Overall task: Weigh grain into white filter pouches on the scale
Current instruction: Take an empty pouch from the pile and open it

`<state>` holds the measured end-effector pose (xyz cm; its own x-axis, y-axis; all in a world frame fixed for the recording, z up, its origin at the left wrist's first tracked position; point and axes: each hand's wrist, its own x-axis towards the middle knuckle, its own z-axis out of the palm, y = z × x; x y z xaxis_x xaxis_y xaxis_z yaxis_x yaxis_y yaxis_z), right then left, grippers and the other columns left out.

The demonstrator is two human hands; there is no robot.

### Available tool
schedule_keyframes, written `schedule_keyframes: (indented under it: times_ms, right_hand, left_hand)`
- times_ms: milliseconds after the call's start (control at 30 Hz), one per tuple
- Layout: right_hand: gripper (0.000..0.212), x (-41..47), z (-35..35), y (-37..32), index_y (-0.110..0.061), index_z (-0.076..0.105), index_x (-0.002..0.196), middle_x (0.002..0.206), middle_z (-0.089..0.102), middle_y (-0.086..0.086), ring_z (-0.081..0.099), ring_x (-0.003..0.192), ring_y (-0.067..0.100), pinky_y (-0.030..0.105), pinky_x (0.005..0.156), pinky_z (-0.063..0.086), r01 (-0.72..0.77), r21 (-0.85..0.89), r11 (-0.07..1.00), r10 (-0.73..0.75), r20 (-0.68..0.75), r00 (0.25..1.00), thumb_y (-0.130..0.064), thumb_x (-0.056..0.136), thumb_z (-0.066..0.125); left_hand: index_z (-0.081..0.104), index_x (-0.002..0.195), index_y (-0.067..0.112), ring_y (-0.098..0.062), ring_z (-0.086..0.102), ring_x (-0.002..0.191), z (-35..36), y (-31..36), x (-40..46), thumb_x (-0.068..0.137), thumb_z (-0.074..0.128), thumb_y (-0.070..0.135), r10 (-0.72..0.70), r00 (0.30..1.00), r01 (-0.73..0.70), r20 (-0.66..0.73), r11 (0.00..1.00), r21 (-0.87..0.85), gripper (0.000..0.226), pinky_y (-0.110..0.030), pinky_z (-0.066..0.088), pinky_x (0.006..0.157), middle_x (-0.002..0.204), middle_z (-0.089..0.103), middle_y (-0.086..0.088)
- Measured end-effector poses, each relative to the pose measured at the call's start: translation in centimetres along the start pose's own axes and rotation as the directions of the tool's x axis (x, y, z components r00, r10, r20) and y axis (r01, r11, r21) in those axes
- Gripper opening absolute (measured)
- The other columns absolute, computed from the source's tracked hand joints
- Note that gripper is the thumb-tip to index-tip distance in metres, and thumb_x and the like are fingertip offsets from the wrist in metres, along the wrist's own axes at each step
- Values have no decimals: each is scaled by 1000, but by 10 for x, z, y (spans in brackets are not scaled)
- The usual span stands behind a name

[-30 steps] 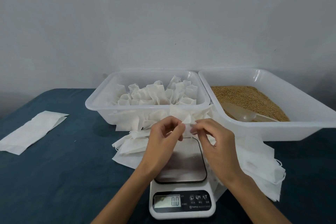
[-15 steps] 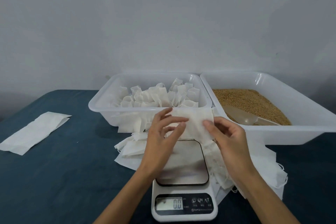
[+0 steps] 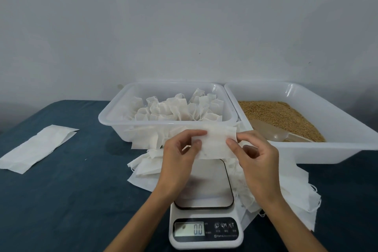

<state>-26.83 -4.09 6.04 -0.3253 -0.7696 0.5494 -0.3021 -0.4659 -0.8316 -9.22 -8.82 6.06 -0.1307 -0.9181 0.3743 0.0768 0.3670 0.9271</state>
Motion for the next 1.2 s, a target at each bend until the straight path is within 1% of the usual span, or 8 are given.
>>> schedule_keyframes:
  times_ms: [167,267,433,633,767,867,1000,1200]
  right_hand:
    - [7,1,-1,0,-27,74,93,67,64,-2,40,41,15,23,43,36,-90,84,992,88,25,996,-22,89,77]
    - [4,1,1,-2,-26,76,94,92,75,-1,50,39,17,25,41,41,-114,114,987,102,103,989,-26,90,75]
    - [6,1,-1,0,-23,76,88,90,73,1,52,39,21,26,42,42,-119,53,991,119,-6,993,-28,90,76]
    - [12,-1,3,-3,-19,76,94,99,76,3,58,41,26,29,44,45,-104,87,991,83,215,973,-31,93,73]
    - [9,0,-1,-1,-22,73,88,76,73,5,55,38,27,25,43,43,-76,67,995,73,47,996,-29,93,72]
    - [16,1,-2,0,-21,74,87,70,69,3,55,40,24,27,44,43,-67,55,996,64,67,996,-36,92,73]
    - [20,-3,1,-2,-27,75,93,60,65,7,58,44,24,29,48,45,-59,50,997,49,178,983,-46,87,75]
    - [12,1,-3,-1,-24,73,89,59,63,7,58,39,24,21,47,44,0,28,1000,-2,45,999,-34,94,71]
  left_hand:
    - [80,101,35,-2,69,88,2,0,-2,99,60,-7,41,999,-41,6,999,30,46,-12,50,77,98,78,11]
    - [80,100,38,-2,69,89,3,2,-1,99,60,-6,51,999,-51,3,998,26,48,-13,50,78,98,78,12]
    - [80,103,36,-3,59,74,0,0,-1,100,62,-3,10,1000,-9,-26,1000,26,43,-13,46,71,79,68,18]
    - [80,104,34,-24,52,73,1,0,0,101,60,-2,-16,1000,17,4,999,-27,41,-34,46,70,85,67,-27]
    - [81,104,30,-11,52,70,-2,2,2,100,64,-1,-21,999,19,-47,999,-46,35,-22,46,66,75,63,1]
    - [82,105,24,-4,60,77,-1,4,1,98,66,-2,-31,999,29,-40,999,-43,31,-15,48,71,84,71,12]
    - [82,106,20,-6,67,85,-2,8,0,99,64,-4,-53,998,52,-28,997,-61,31,-18,52,77,99,79,1]
    - [83,104,20,-9,61,81,-4,9,2,98,65,-3,-143,988,133,-55,979,-155,30,-22,51,75,93,73,-3]
